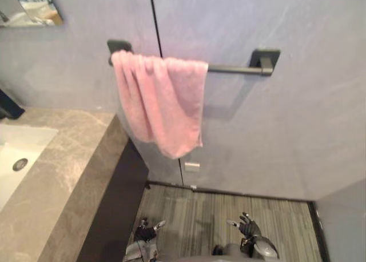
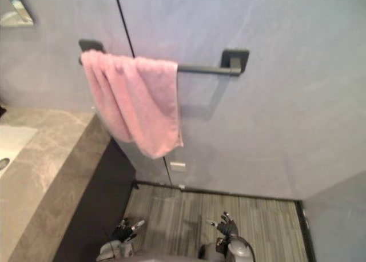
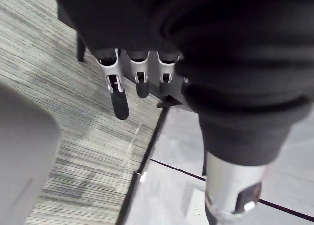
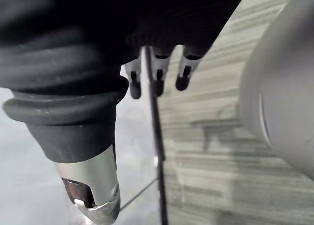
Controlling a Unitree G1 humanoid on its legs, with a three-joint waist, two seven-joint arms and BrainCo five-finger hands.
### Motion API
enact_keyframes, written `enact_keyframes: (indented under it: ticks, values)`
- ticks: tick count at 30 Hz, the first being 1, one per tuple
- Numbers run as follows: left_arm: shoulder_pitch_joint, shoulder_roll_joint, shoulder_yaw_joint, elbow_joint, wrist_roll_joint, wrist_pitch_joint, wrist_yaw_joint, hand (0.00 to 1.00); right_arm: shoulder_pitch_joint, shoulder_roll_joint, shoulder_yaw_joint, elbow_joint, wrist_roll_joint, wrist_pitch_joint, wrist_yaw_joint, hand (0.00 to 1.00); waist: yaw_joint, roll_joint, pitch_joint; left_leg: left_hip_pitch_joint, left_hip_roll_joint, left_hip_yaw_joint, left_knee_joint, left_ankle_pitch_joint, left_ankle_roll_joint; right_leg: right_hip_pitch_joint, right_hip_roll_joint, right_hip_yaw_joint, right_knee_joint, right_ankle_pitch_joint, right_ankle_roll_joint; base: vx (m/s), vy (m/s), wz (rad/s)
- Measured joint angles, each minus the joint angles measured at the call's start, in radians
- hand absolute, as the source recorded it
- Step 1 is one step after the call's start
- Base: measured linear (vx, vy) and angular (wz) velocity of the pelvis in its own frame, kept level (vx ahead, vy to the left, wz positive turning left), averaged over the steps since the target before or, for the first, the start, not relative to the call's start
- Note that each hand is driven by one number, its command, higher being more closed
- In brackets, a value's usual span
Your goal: Organize washtable
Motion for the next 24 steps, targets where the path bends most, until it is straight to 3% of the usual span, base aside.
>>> enact_keyframes:
  ticks: [3,5,6,7,10,12,19,24]
  values:
    - [0.013,0.001,-0.001,-0.018,-0.003,-0.004,0.000,0.00,-0.002,0.009,-0.012,0.001,0.004,0.004,-0.010,0.00,0.002,-0.003,0.001,-0.096,0.051,0.093,-0.045,-0.001,0.001,0.065,-0.007,0.003,-0.053,-0.001,-0.002,0.19,-0.042,-0.02]
    - [0.013,0.007,-0.010,-0.033,-0.002,-0.004,-0.001,0.00,-0.008,0.024,-0.038,0.000,0.010,0.006,-0.016,0.00,0.001,-0.011,0.008,-0.125,0.048,0.106,-0.196,0.002,-0.003,0.084,-0.024,0.010,-0.065,-0.005,0.005,0.18,0.084,-0.20]
    - [0.012,0.013,-0.016,-0.033,-0.002,-0.004,-0.001,0.00,-0.007,0.026,-0.038,-0.002,0.011,0.006,-0.016,0.00,0.000,-0.017,0.011,-0.126,0.037,0.105,-0.321,0.018,-0.006,0.091,-0.037,0.019,-0.062,-0.017,0.031,0.18,0.176,-0.21]
    - [0.014,0.007,-0.021,-0.032,-0.003,-0.004,0.000,0.00,-0.001,0.019,-0.038,-0.002,0.010,0.006,-0.017,0.00,-0.001,-0.004,0.009,-0.120,0.033,0.089,-0.424,0.125,-0.012,0.093,-0.032,0.033,-0.061,-0.036,0.064,0.10,0.188,-0.26]
    - [0.007,0.040,-0.019,-0.028,-0.003,-0.003,-0.001,0.00,0.001,0.045,-0.035,0.002,0.008,0.016,-0.015,0.00,0.001,-0.052,0.000,-0.097,-0.002,0.133,-0.428,0.103,0.008,0.094,-0.082,0.067,-0.066,-0.046,0.099,0.10,0.229,-0.26]
    - [-0.002,0.051,-0.022,-0.011,-0.003,-0.003,-0.001,0.00,0.005,0.059,-0.035,0.002,0.008,0.019,-0.014,0.00,0.003,-0.069,-0.009,-0.095,-0.016,0.156,-0.436,0.098,0.018,0.096,-0.094,0.083,-0.090,-0.031,0.121,0.08,0.161,-0.21]
    - [0.001,0.054,-0.048,0.012,-0.002,-0.002,-0.001,0.00,0.021,0.056,-0.036,0.004,-0.007,0.019,-0.012,0.00,0.001,-0.066,-0.034,-0.021,-0.069,0.181,-0.540,0.129,0.053,0.148,-0.130,0.089,-0.177,0.036,0.145,0.03,0.093,-0.06]
    - [0.008,0.058,-0.079,0.016,-0.002,-0.005,0.003,0.00,0.027,0.045,-0.035,0.011,-0.008,0.017,-0.014,0.00,-0.001,-0.067,-0.048,0.026,-0.102,0.163,-0.680,0.224,0.061,0.157,-0.143,0.061,-0.209,0.072,0.146,-0.06,0.005,0.13]
